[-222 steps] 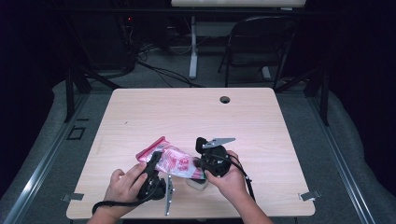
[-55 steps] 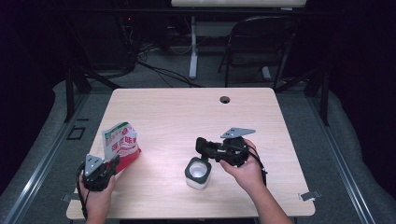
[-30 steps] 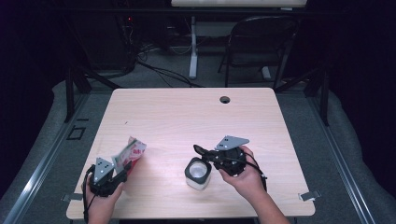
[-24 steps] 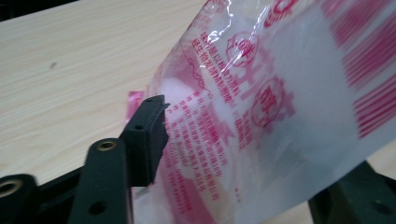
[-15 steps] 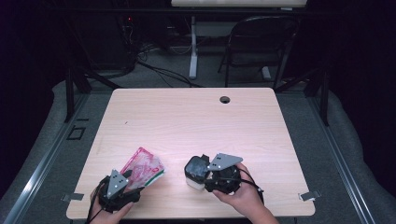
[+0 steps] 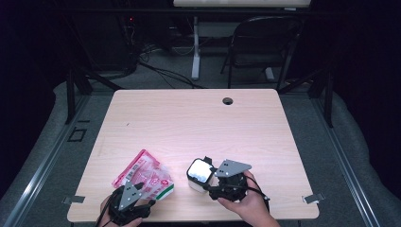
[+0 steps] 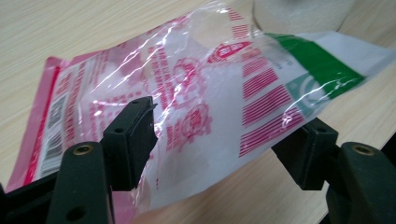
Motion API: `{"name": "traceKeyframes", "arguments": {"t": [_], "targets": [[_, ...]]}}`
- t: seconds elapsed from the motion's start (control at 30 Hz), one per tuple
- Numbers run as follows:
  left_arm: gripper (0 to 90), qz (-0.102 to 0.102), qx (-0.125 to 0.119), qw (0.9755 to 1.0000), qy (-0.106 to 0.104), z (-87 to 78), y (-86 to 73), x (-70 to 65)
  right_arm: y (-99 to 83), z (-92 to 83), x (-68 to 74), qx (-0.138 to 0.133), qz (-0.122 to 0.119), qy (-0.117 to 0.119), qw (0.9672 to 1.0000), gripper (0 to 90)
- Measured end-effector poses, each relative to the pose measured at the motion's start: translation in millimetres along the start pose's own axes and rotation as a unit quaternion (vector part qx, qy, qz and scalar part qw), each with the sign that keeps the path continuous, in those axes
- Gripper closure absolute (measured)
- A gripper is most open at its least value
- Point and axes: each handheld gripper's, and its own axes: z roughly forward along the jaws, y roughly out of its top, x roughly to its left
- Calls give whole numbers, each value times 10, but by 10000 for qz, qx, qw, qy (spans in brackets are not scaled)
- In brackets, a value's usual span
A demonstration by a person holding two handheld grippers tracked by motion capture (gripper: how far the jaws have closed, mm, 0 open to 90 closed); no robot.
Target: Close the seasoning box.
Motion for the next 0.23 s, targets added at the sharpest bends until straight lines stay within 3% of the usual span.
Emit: {"name": "traceKeyframes", "arguments": {"t": [0.23], "targets": [[333,124,-117,9993,-346,96,106,-153,-78,-55,-62,-238,281,-51,9993,406]]}}
